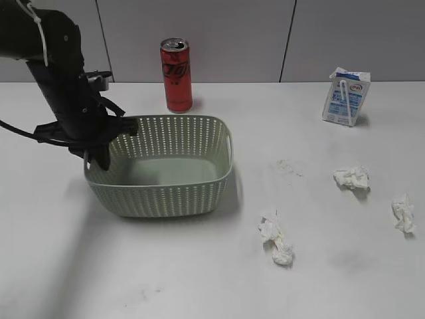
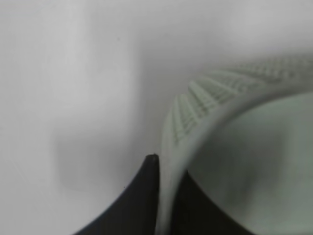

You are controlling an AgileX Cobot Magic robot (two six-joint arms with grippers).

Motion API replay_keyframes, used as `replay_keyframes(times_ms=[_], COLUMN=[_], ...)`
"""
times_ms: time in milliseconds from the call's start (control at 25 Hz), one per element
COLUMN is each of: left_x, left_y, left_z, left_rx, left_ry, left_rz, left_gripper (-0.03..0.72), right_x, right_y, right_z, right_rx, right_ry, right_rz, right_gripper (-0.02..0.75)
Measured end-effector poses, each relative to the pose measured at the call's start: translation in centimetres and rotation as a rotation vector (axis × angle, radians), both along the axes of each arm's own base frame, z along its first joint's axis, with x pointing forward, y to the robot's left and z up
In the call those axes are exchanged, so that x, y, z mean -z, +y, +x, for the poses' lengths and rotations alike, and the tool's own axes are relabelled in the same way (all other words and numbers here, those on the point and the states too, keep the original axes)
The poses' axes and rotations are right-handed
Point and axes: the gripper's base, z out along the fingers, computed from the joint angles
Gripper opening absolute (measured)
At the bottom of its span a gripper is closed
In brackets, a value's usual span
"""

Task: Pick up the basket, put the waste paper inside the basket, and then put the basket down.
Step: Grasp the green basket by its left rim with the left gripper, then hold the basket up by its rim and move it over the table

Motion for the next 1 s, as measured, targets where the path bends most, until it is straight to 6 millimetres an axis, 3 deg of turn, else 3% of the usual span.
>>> replay_keyframes(times_ms=[80,320,560,680,840,1000], left_x=[-0.1,-2.3,-8.6,-10.4,-10.4,-9.6], left_y=[0.0,0.3,0.6,1.1,1.3,1.5], left_z=[-0.1,-1.0,-2.6,-3.4,-3.8,-4.1], left_rx=[-0.001,0.007,-0.002,0.008,0.013,0.014], left_ry=[0.003,0.029,-0.093,-0.126,-0.119,-0.102], left_rz=[-0.003,0.004,-0.077,-0.072,-0.058,-0.050], left_gripper=[0.003,0.000,0.000,0.000,0.000,0.000], right_x=[0.0,0.0,0.0,0.0,-0.2,-1.5], right_y=[0.0,0.0,0.0,0.0,0.1,1.4], right_z=[0.0,0.0,0.0,0.0,0.7,5.1], right_rx=[0.000,0.000,0.000,0.000,-0.001,-0.039], right_ry=[0.000,0.000,0.000,0.000,0.036,0.172], right_rz=[0.000,-0.001,-0.001,0.000,-0.004,0.045], right_gripper=[0.443,0.443,0.443,0.443,0.443,0.443])
